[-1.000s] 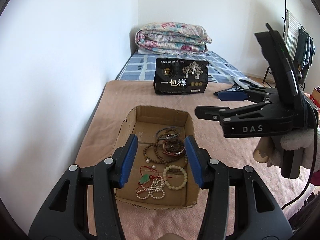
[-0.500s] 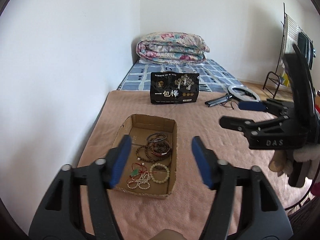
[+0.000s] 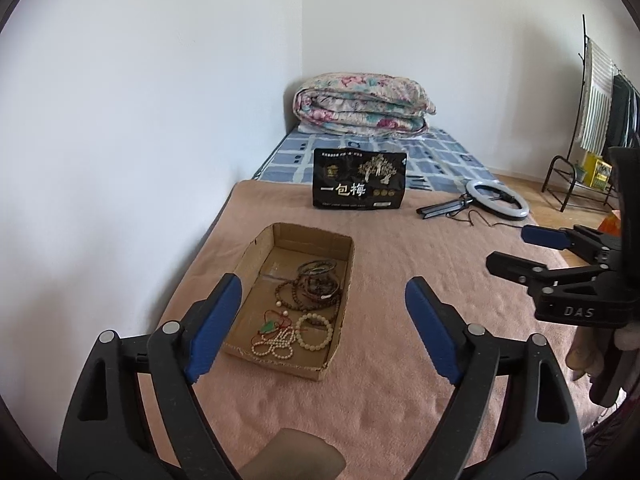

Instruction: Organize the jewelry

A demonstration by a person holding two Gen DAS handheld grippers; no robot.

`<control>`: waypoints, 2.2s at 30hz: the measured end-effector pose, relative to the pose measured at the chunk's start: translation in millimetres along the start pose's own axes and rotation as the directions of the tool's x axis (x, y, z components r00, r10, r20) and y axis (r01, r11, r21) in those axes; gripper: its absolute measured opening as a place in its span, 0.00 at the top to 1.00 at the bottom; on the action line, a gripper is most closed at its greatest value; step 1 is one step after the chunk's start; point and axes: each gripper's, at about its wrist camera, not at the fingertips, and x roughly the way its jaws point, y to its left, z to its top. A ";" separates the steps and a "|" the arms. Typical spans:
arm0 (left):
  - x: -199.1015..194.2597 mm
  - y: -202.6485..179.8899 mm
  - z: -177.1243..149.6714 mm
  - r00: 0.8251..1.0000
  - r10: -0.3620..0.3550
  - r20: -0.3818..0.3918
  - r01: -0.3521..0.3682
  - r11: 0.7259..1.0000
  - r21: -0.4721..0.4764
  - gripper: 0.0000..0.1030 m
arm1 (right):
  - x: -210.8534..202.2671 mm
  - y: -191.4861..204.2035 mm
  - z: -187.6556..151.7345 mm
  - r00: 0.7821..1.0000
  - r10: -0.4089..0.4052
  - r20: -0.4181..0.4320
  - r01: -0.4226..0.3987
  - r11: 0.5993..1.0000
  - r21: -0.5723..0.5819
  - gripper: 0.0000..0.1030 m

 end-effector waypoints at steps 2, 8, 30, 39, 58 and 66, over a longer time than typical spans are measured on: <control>2.3 -1.2 -3.5 1.000 0.019 -0.005 -0.019 1.000 -0.003 0.08 | -2.3 -1.1 -4.5 1.000 -0.006 0.007 0.006 1.000 0.001 0.22; 9.4 -3.3 -12.5 0.998 0.060 0.004 -0.060 0.998 0.021 0.03 | 2.5 0.3 -9.8 1.000 -0.016 0.013 0.016 1.000 -0.006 0.22; 23.8 1.2 -19.2 0.997 0.079 0.000 -0.079 0.997 0.002 0.03 | 17.1 -18.3 -21.0 0.999 -0.055 0.002 0.055 0.998 0.014 0.22; 25.4 0.9 -17.5 0.997 0.078 0.000 -0.078 0.997 -0.010 0.03 | 18.1 -23.9 -21.4 0.998 -0.058 0.001 0.058 0.998 0.017 0.22; 25.4 0.2 -16.1 0.997 0.075 0.002 -0.075 0.997 -0.015 0.03 | 22.5 -22.1 -26.7 0.998 -0.057 -0.020 0.057 0.998 0.013 0.22; 25.6 -0.4 -16.3 0.997 0.077 0.003 -0.077 0.997 -0.016 0.03 | 22.6 -22.8 -27.4 0.998 -0.056 -0.022 0.057 0.998 0.013 0.22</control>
